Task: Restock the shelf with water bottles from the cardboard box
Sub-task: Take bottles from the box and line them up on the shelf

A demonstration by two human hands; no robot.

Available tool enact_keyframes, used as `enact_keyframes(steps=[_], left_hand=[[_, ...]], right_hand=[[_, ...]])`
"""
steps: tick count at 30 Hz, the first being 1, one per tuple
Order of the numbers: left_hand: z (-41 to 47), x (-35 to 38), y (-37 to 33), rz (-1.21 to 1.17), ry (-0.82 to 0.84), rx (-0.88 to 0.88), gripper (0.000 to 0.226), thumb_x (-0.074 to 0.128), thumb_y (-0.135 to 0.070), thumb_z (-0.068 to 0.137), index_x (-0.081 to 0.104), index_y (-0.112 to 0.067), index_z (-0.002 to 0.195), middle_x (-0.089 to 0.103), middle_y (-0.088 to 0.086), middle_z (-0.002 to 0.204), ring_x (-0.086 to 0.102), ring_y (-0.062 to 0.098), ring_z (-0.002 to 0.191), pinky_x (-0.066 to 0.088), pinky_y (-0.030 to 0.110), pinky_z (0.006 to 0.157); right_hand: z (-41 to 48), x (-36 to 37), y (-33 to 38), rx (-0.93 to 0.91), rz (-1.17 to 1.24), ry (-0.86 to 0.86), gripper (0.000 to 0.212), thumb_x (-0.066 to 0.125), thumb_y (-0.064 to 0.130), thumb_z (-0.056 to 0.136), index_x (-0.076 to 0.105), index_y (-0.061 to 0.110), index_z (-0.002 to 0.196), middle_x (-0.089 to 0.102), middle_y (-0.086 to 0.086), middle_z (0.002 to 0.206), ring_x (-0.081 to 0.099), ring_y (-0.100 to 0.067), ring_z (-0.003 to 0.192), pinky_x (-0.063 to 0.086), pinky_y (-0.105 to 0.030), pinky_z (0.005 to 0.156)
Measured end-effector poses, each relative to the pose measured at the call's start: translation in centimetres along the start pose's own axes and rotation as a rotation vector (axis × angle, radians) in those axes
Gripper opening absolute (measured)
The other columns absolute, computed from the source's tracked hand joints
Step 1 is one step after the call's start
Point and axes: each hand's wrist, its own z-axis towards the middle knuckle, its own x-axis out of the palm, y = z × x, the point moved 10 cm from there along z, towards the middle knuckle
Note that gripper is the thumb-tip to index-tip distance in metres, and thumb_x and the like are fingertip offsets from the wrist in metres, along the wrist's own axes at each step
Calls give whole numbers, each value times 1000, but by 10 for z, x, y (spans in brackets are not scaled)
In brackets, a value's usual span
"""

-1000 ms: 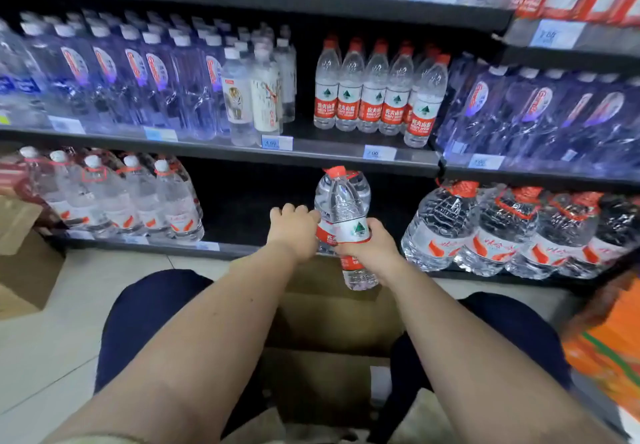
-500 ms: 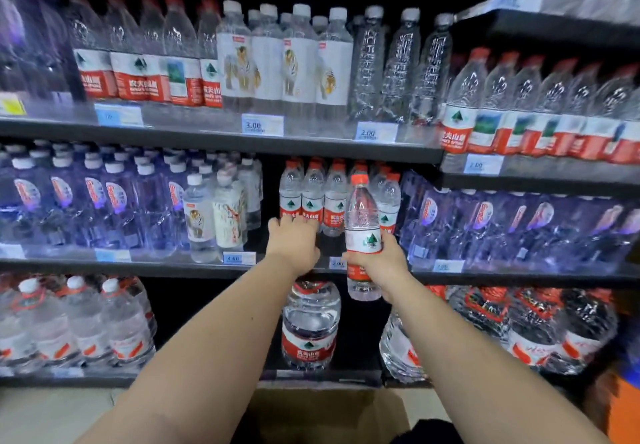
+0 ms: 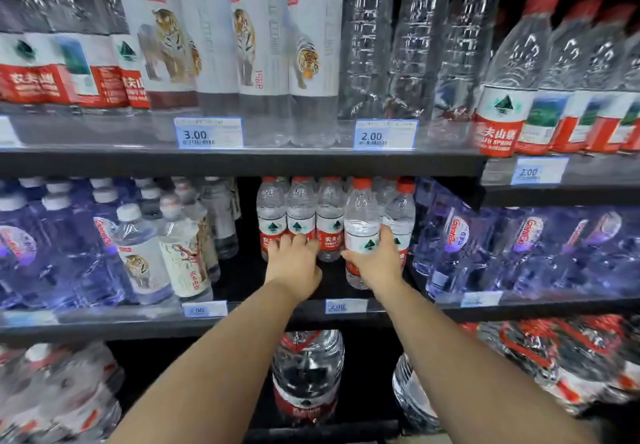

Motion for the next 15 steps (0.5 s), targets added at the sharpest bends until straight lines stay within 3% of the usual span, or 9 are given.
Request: enact_keyframes(steps=[4, 7, 10, 15], left_hand=[[7, 21, 2, -57, 6, -3, 47, 54, -33, 88, 47, -23, 134, 48, 4, 133, 37, 31, 127, 27, 46, 105], [6, 28, 2, -58, 11, 0, 46, 54, -33, 88, 48, -24, 133, 50, 3, 132, 39, 29, 125, 27, 47, 106], [6, 29, 3, -77, 4, -16, 46, 54, -30, 87, 49, -24, 133, 51, 2, 130, 39, 28, 124, 27, 46, 106], [11, 24, -2, -82, -5, -20, 39, 52, -29, 88, 52, -21, 126, 52, 4, 127, 39, 29, 124, 28, 48, 107]], right_hand=[[2, 15, -25, 16, 36, 11, 71, 88, 13, 63, 47, 17, 121, 61, 4, 114, 58, -15, 107, 45, -32, 96], [1, 15, -29, 23, 35, 21, 76, 87, 14, 66, 43, 19, 127, 56, 12, 114, 52, -7, 107, 39, -25, 95], [2, 14, -34, 38, -46, 51, 77, 86, 18, 67, 41, 21, 129, 55, 12, 115, 52, -8, 109, 41, -29, 99], [-1, 11, -57, 124, -207, 22, 61, 83, 35, 58, 47, 25, 106, 61, 1, 107, 61, -21, 102, 53, -44, 89]])
